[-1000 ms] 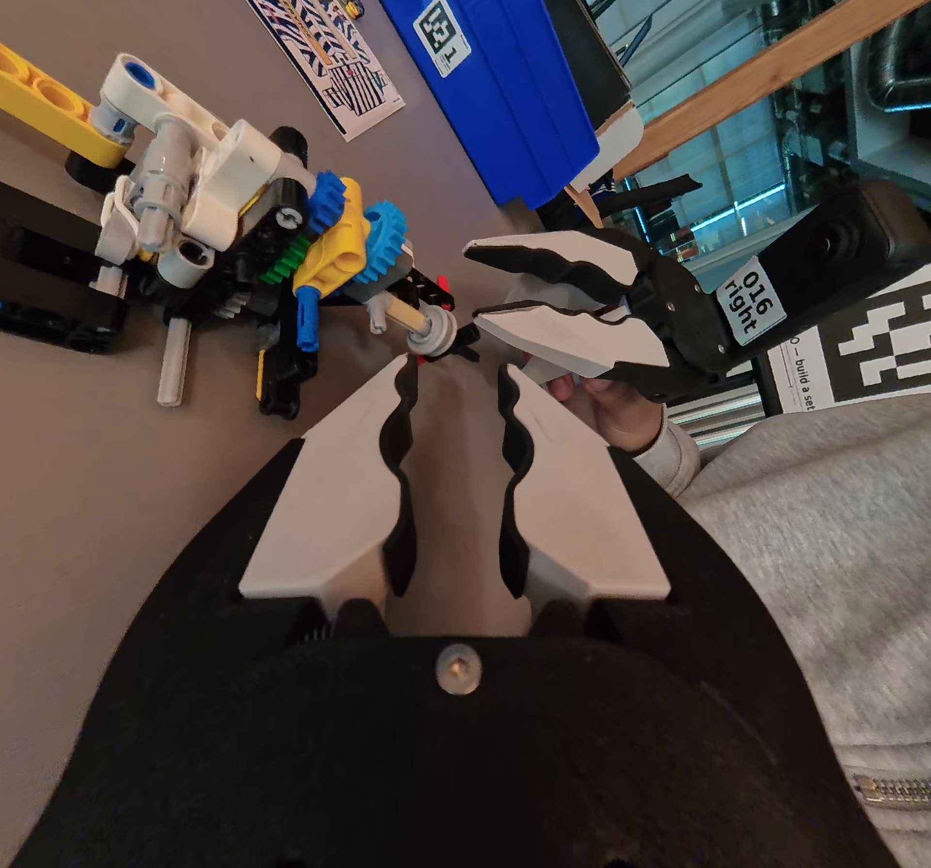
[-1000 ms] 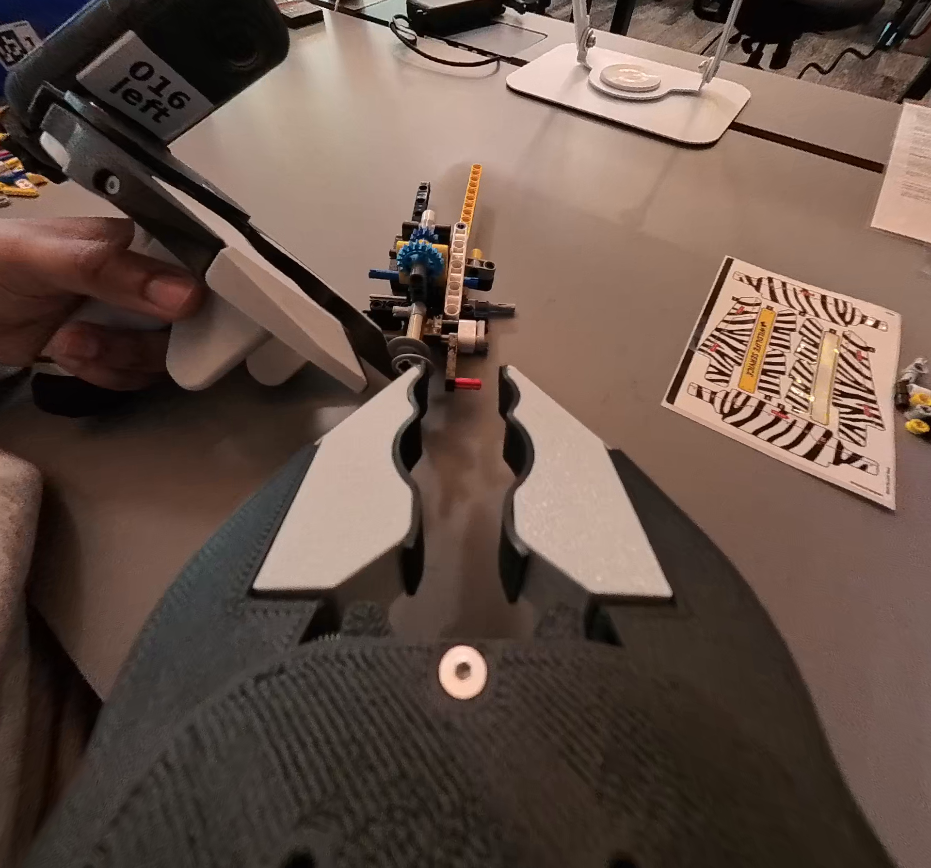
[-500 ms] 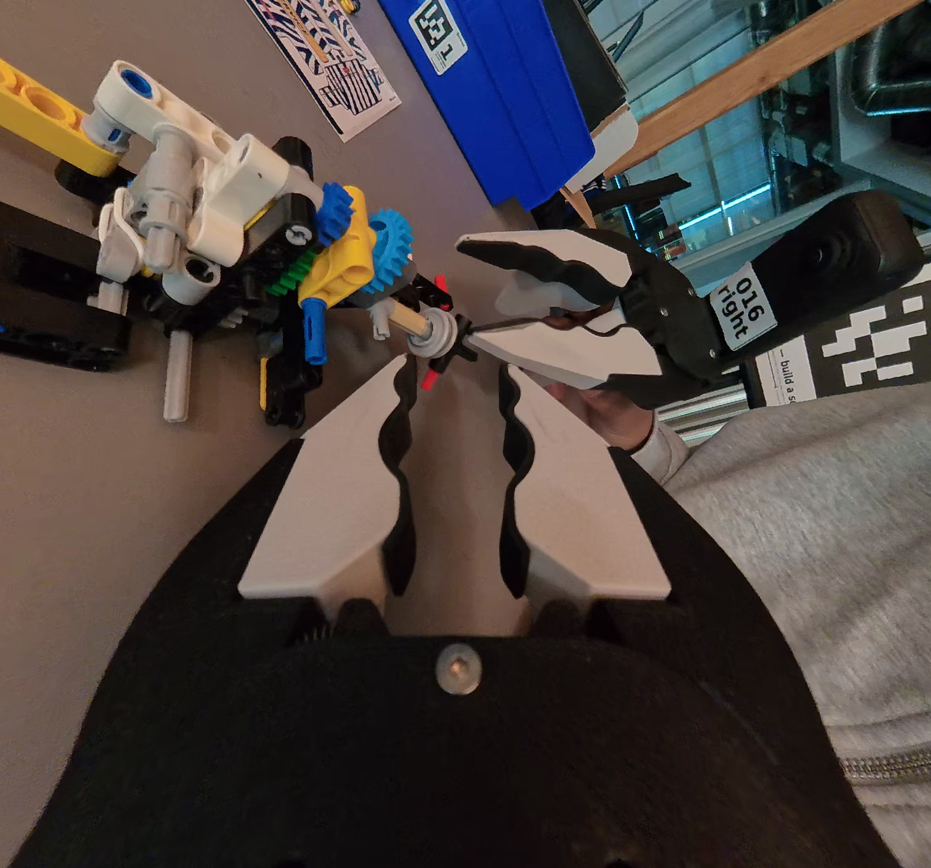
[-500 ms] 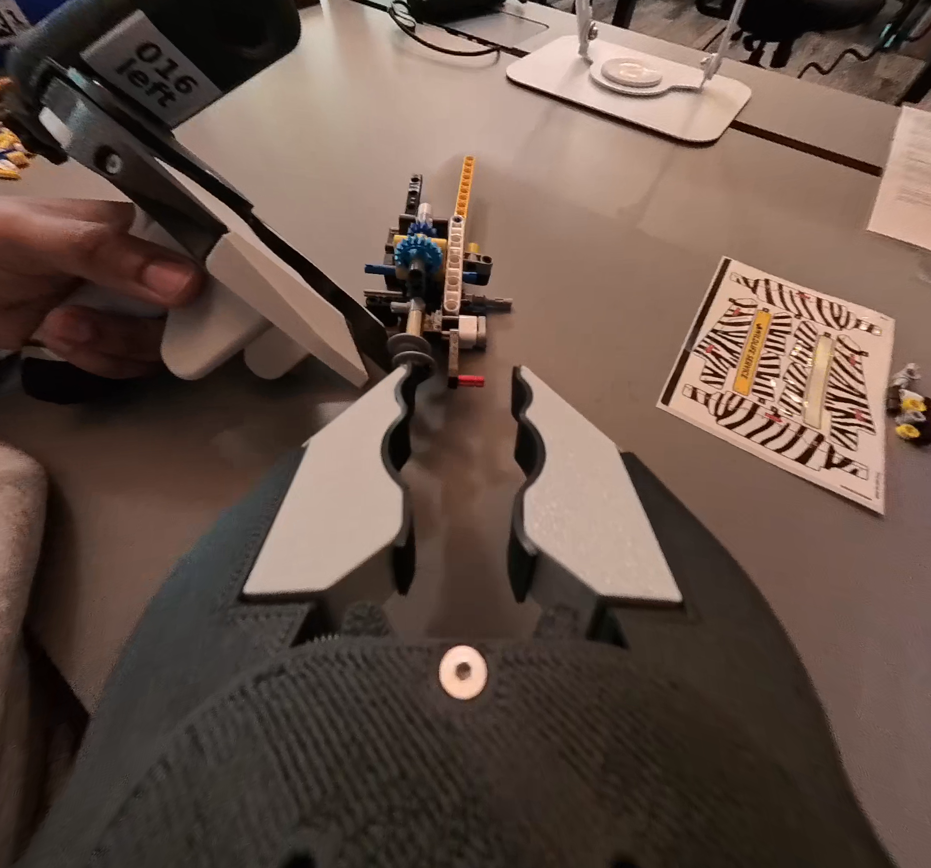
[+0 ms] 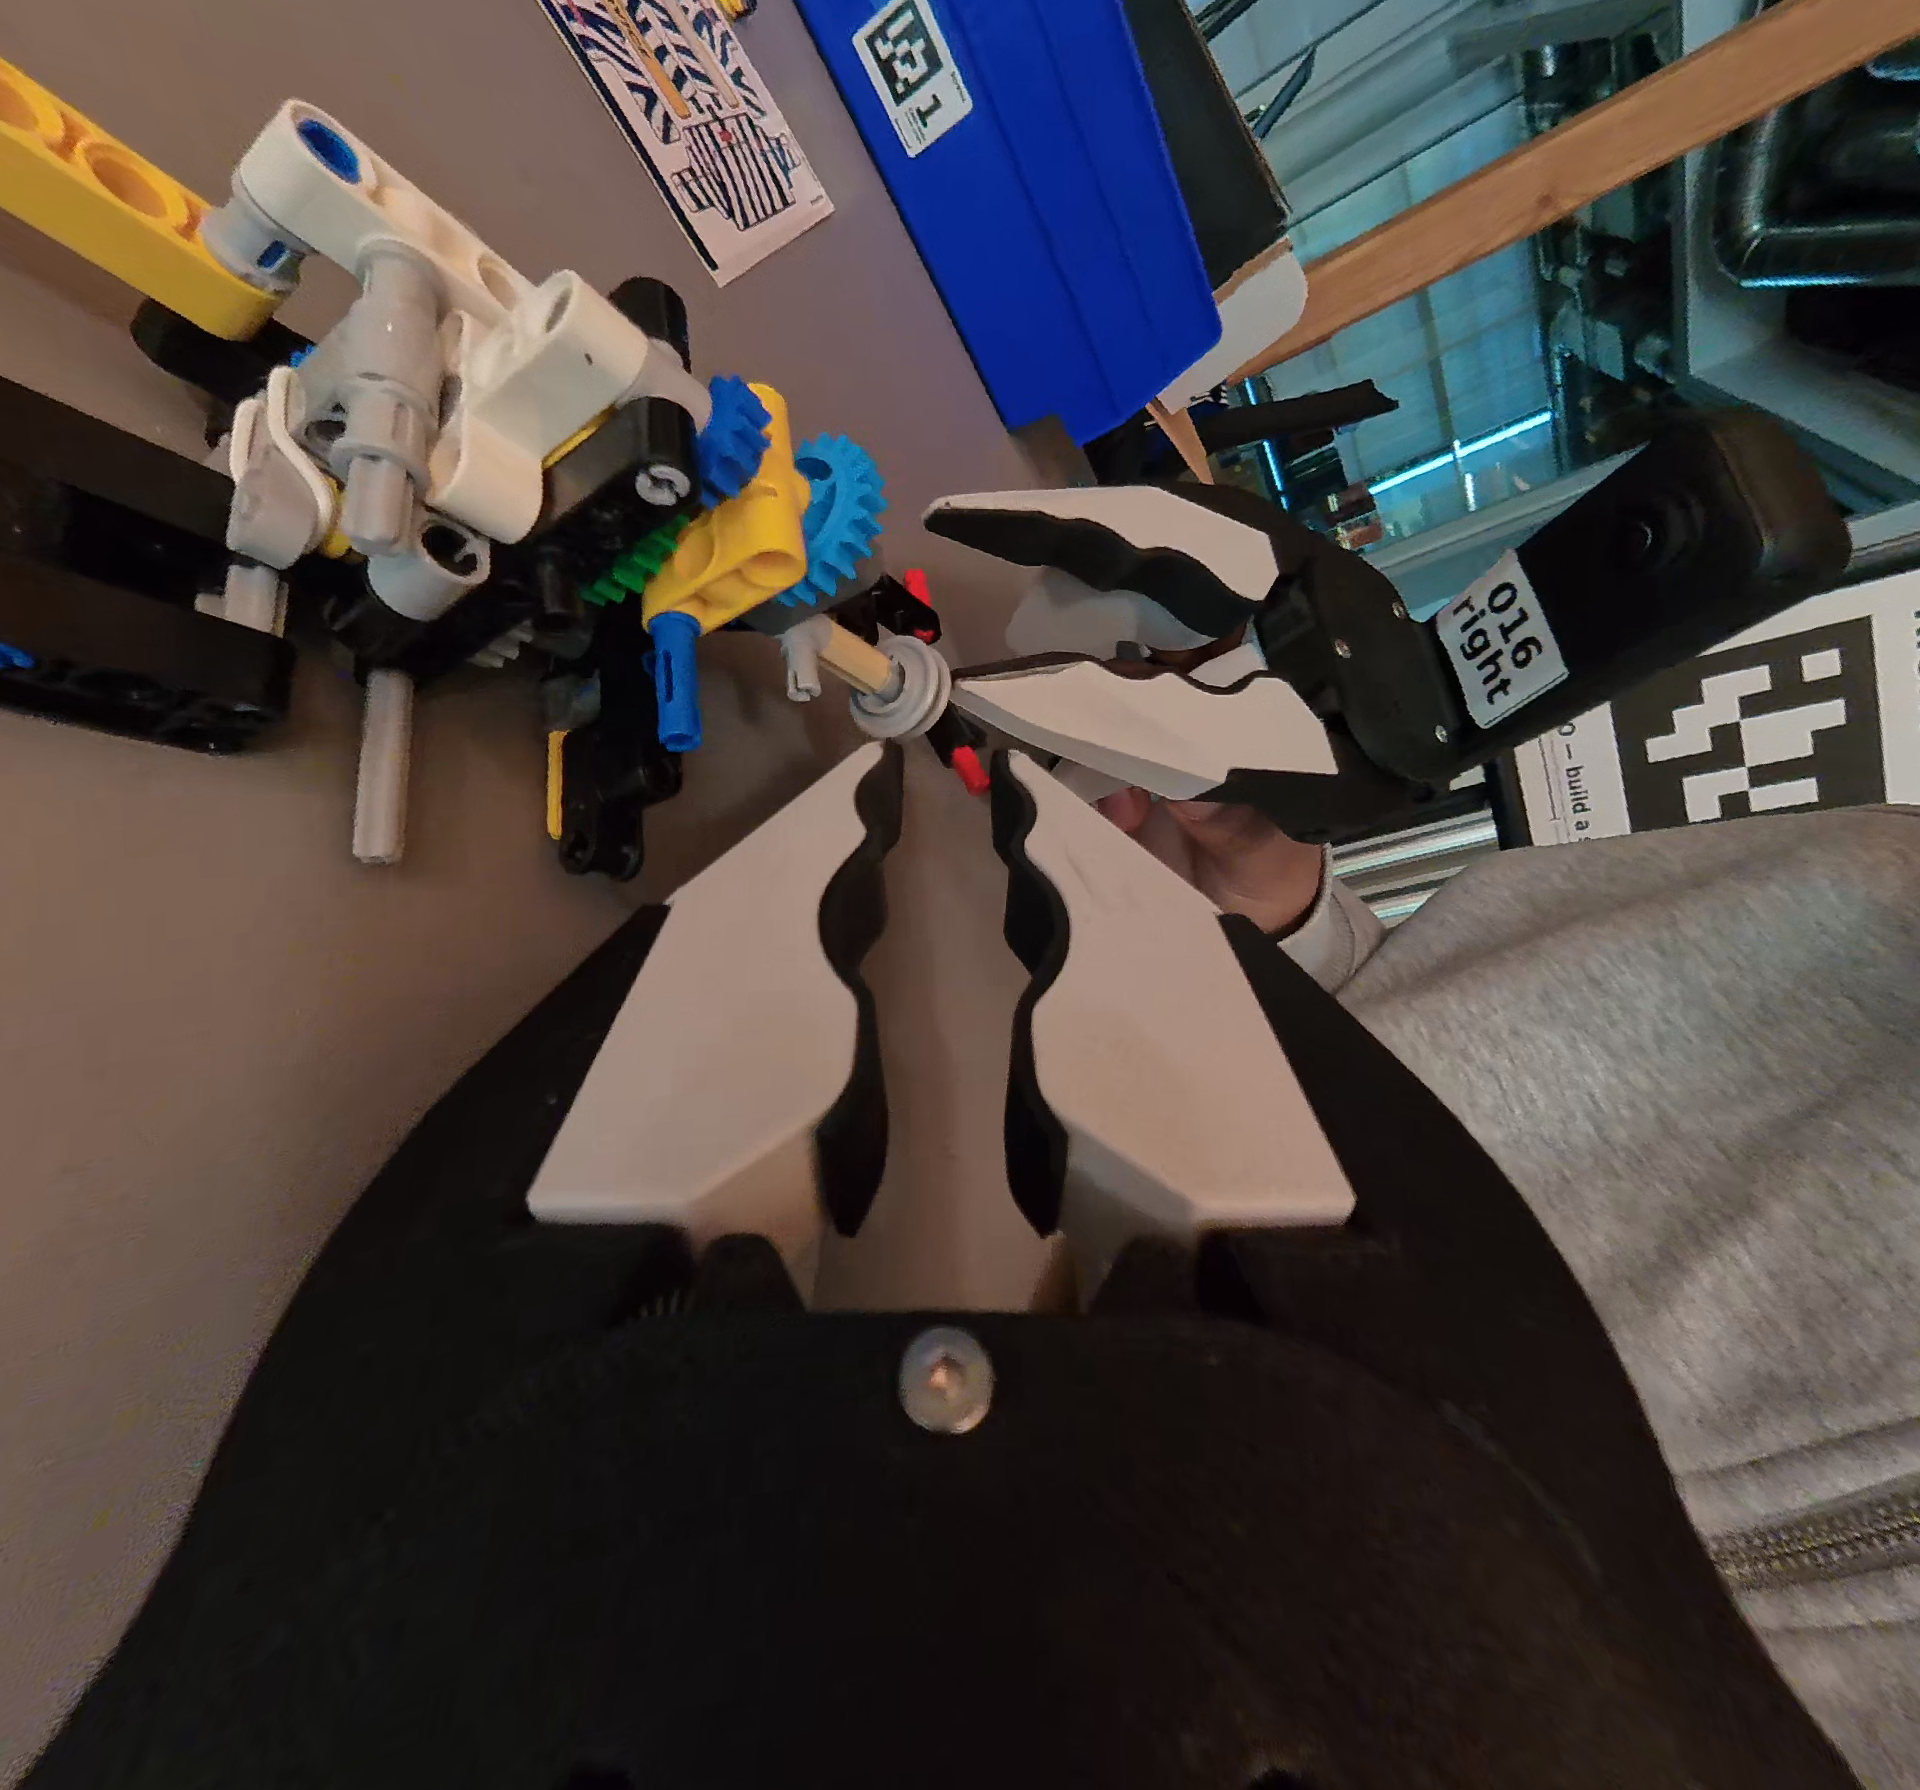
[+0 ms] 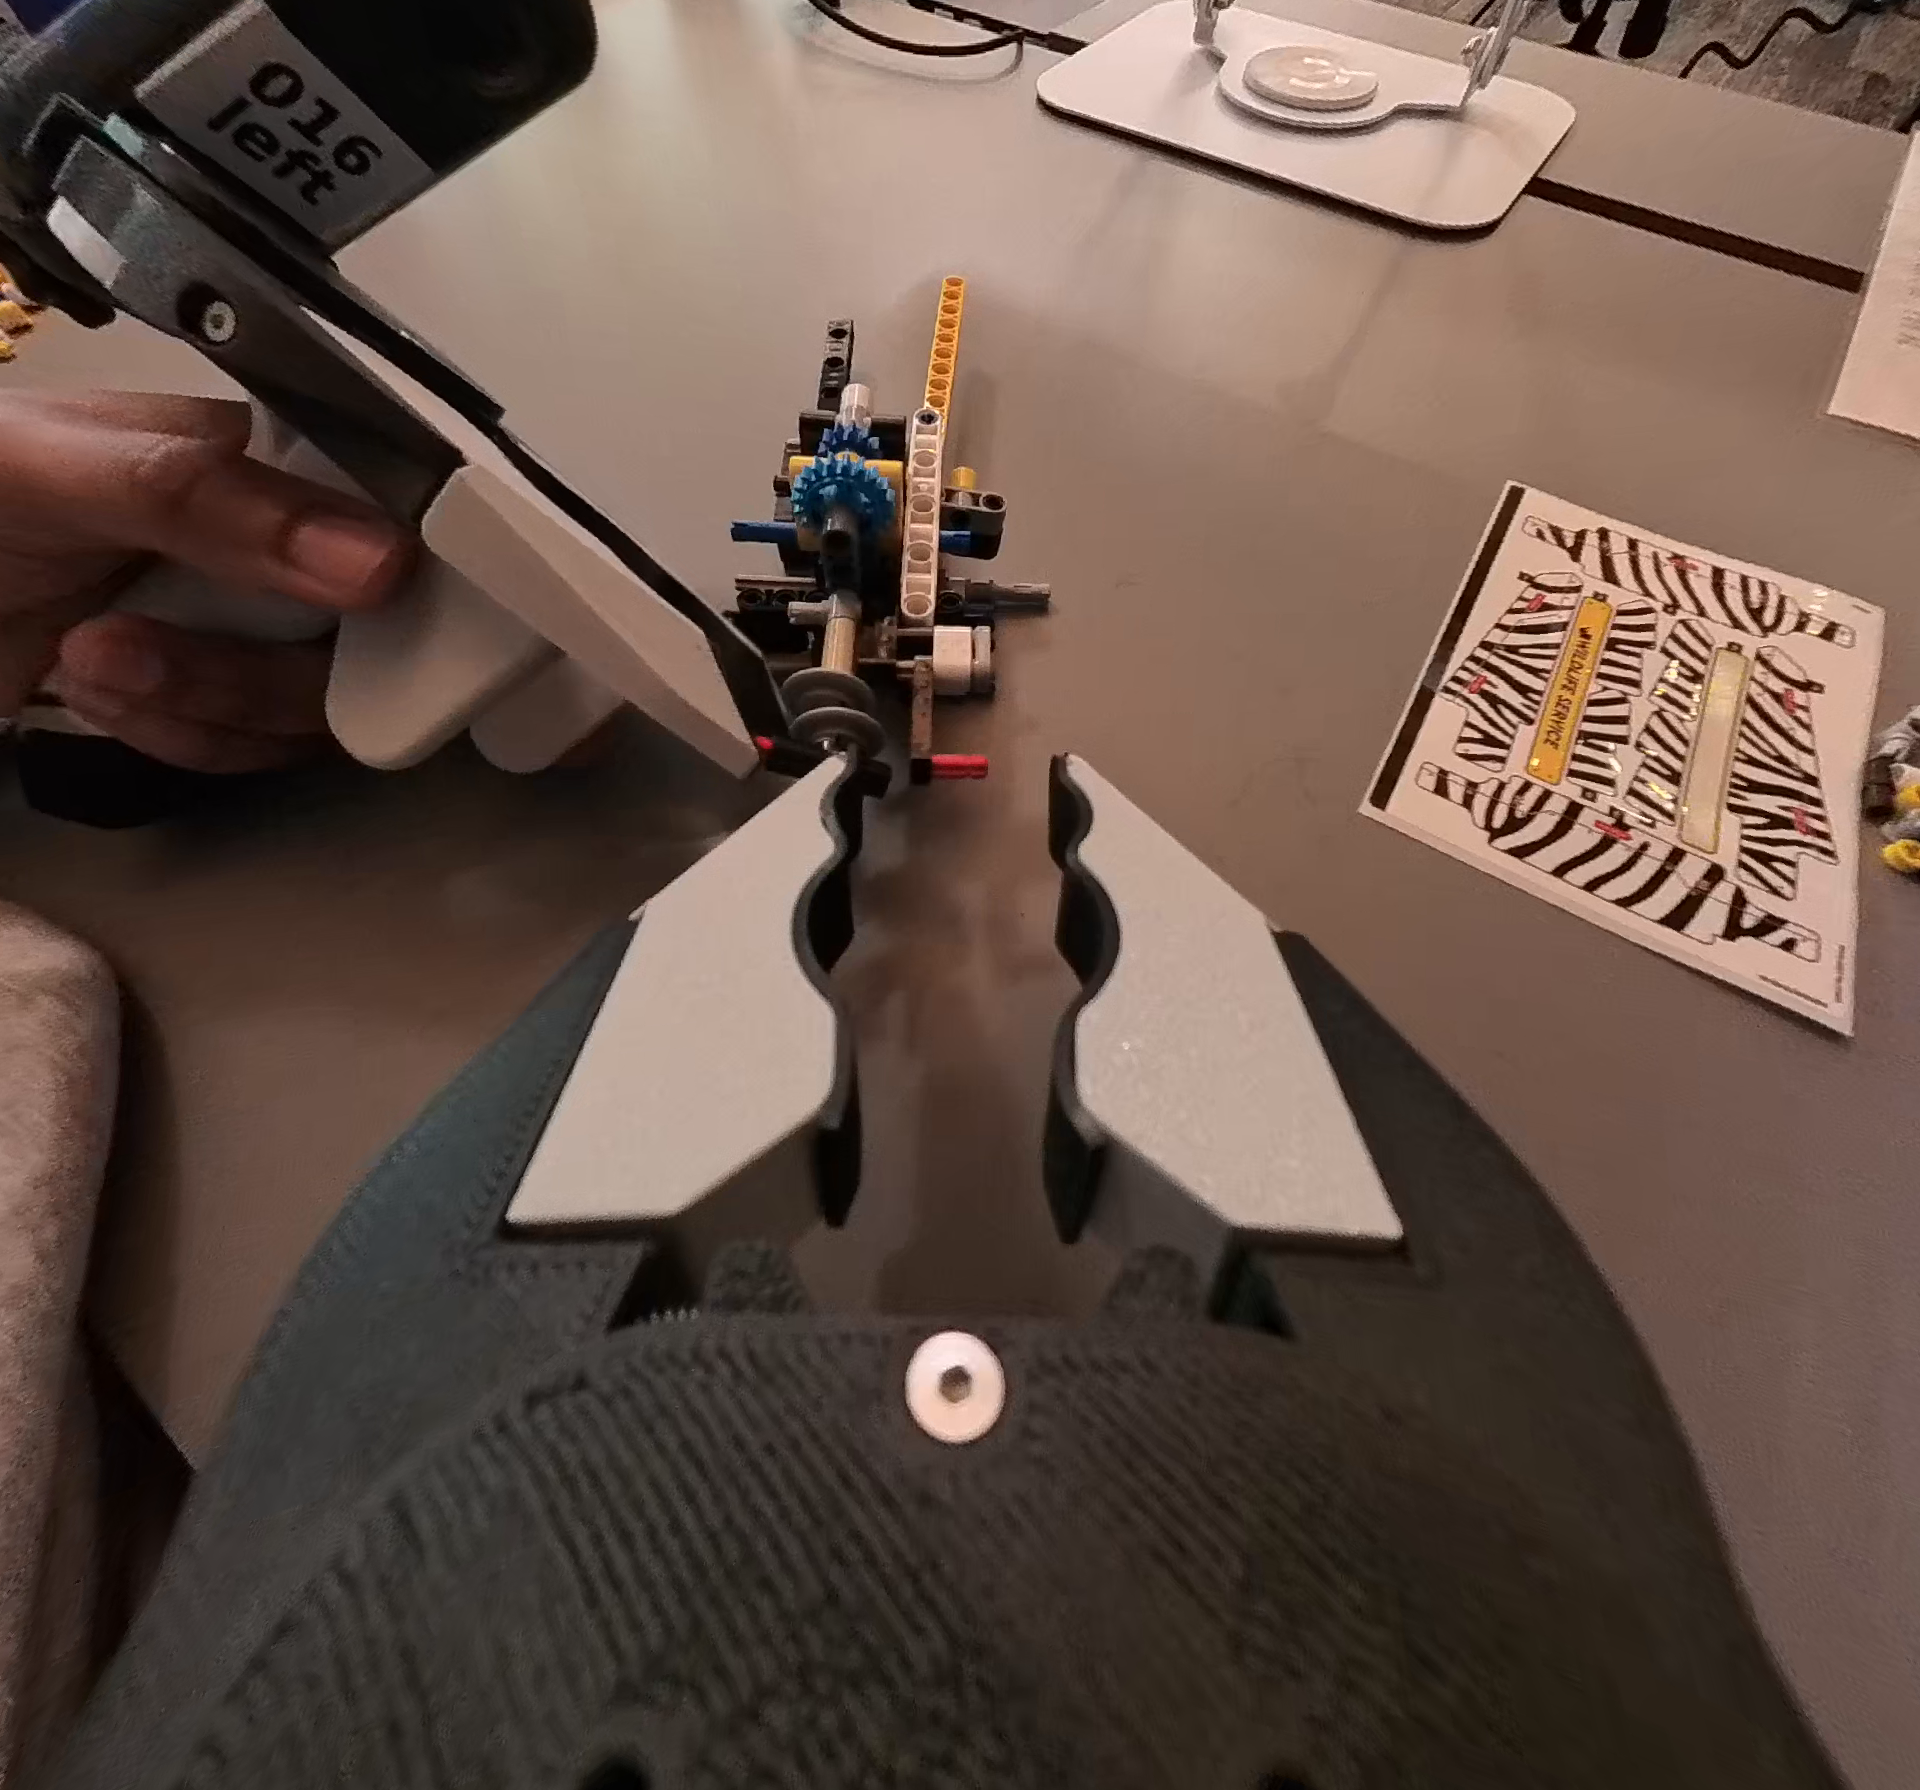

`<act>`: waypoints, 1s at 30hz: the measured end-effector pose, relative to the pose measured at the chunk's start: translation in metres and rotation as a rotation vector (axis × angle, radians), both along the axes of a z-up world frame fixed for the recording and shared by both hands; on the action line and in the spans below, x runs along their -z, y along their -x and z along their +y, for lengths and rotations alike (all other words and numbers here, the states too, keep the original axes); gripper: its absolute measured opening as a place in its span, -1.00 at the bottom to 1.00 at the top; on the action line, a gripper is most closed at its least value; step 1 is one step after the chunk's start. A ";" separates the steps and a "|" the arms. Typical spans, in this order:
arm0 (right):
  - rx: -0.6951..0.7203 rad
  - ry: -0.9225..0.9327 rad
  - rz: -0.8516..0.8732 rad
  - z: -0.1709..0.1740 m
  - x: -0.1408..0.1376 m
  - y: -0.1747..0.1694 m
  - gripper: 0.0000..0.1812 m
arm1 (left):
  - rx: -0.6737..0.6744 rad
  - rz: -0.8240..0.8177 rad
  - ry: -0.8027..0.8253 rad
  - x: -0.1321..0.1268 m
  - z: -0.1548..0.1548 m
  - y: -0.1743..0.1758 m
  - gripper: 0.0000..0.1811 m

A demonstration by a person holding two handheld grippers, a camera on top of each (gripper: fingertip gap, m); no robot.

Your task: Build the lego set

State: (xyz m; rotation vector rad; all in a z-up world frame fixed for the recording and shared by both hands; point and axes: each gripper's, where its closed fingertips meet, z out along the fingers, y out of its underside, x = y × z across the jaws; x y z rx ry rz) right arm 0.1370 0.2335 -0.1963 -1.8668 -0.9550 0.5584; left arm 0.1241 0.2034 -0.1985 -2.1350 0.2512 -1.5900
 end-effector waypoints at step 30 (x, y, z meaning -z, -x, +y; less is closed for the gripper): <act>-0.129 0.012 -0.063 -0.018 0.010 0.013 -0.35 | 0.008 -0.058 0.086 0.000 0.000 0.003 -0.96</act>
